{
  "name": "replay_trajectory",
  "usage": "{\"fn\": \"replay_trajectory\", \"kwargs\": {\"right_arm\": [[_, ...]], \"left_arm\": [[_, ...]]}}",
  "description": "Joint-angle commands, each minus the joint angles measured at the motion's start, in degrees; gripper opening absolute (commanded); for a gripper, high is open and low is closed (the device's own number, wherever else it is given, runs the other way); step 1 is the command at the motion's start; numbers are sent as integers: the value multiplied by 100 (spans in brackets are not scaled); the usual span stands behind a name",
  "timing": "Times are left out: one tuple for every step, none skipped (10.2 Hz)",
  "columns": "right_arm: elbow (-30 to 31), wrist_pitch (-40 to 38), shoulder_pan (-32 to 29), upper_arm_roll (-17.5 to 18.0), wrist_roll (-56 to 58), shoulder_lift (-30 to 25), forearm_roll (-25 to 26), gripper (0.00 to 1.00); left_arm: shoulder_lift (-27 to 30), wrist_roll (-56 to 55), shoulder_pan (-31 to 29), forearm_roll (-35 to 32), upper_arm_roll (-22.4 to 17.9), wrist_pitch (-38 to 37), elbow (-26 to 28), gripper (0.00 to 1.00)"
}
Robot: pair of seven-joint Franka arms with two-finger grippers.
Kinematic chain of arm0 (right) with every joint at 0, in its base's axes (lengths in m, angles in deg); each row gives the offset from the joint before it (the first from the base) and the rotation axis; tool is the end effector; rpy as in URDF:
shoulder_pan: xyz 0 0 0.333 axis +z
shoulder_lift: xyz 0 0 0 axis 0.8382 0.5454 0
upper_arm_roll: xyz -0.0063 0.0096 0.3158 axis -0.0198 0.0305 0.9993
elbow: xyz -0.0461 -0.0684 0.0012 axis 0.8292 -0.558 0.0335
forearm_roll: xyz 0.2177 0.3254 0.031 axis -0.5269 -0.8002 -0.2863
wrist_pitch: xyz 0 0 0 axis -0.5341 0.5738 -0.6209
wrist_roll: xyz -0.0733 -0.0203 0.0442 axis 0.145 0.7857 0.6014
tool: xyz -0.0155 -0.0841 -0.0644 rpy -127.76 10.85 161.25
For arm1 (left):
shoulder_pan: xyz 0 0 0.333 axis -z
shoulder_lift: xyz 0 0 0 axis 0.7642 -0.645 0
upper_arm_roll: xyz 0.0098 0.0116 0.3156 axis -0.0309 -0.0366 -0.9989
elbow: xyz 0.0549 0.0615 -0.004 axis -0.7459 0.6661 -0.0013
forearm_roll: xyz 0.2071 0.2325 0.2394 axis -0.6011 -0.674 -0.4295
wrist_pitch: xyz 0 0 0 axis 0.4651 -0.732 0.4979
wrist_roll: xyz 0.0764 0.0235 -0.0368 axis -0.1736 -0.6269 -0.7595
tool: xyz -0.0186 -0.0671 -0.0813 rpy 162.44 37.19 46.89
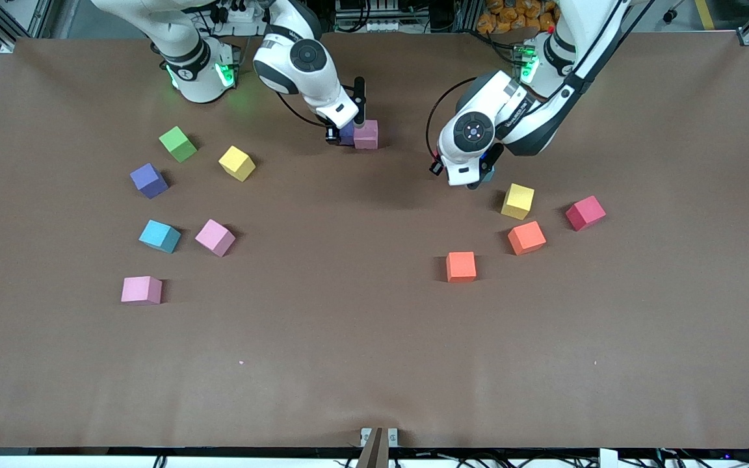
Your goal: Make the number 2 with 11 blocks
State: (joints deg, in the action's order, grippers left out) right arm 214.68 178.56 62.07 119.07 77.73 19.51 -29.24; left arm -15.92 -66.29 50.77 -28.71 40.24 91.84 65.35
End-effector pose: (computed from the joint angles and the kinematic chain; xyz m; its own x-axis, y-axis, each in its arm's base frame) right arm 0.2370 0.4071 0.2151 0.0148 0.9989 0.0453 0.9873 -0.0074 -0.1589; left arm 0.3704 -0.3547 0.2450 0.5298 0.8144 -0.2367 0.7435 -0.5802 -0.3324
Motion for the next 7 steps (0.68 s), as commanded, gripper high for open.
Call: {"fn": "replay_trajectory", "kwargs": {"right_arm": [[15, 85, -161, 76, 21, 77, 245, 66], [15, 103, -161, 41, 21, 77, 272, 67], [15, 94, -152, -20, 21, 77, 272, 72], [6, 94, -143, -21, 21, 77, 272, 74], [6, 85, -135, -21, 21, 77, 272, 75], [6, 77, -135, -21, 21, 68, 272, 75], [6, 42, -135, -21, 4, 50, 263, 75]], "left_arm": [[109, -55, -15, 131, 43, -60, 18, 0], [109, -55, -15, 114, 43, -60, 18, 0], [109, -55, -15, 105, 43, -60, 18, 0], [118, -55, -24, 105, 43, -60, 1, 0], [127, -90, -32, 122, 43, -69, -78, 0], [118, -334, -41, 122, 35, -69, -183, 0], [118, -519, -67, 122, 35, -69, -280, 0]]}}
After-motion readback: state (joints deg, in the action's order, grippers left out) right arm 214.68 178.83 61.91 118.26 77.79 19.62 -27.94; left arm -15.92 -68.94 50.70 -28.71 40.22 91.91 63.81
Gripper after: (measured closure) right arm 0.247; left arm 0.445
